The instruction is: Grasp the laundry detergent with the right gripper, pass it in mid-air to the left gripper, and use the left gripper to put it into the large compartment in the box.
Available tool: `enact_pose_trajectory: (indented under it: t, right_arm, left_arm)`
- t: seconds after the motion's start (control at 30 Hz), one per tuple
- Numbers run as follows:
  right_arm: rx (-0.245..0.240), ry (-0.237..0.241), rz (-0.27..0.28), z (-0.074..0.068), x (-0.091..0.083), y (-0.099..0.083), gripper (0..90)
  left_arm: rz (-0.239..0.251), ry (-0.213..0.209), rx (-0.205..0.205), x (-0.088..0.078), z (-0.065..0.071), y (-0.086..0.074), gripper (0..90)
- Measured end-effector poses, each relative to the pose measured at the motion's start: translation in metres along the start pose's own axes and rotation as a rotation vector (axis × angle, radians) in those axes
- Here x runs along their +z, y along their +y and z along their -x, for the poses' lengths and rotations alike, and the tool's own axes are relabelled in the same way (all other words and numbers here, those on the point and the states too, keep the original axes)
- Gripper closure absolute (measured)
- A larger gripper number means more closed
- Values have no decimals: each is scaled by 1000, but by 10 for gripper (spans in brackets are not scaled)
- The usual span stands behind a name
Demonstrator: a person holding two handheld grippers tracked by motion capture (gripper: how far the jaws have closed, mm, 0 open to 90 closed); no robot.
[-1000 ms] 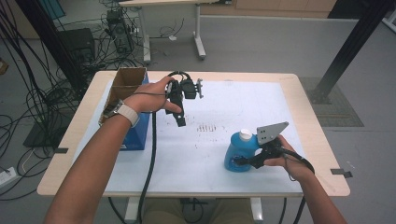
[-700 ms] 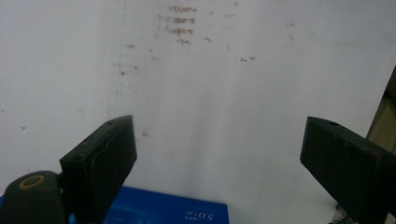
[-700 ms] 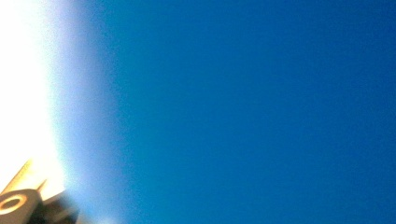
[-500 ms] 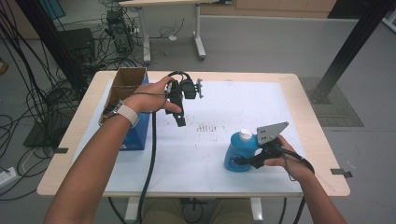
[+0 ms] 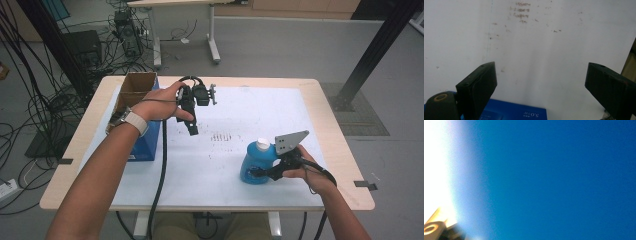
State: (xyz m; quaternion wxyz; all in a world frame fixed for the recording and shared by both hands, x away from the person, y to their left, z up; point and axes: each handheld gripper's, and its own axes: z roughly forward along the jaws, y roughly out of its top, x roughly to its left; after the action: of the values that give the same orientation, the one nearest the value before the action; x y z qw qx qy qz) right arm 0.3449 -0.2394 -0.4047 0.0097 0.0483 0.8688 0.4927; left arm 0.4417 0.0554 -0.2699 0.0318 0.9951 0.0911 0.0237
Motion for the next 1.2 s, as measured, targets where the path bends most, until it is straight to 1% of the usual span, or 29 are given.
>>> enact_pose_trajectory:
  t: [0.5,0.8,1.0,1.07,1.13,1.2]
  right_arm:
    - [1,-2,1,0,0,0,433]
    - [5,-7,1,-1,0,0,433]
    - [1,-8,-4,-1,0,1,434]
    - [2,-8,-6,-1,0,1,434]
    - [-9,-9,-13,-1,1,3,435]
    - [-5,-7,-19,-1,1,4,435]
  left_arm:
    - [2,3,-2,-1,1,0,109]
    - [-2,8,4,-2,1,0,104]
    - [0,14,0,-4,3,-1,104]
    - [-3,13,6,-6,3,-1,102]
    - [1,19,7,-7,5,-1,103]
    - [2,21,8,-9,6,-1,102]
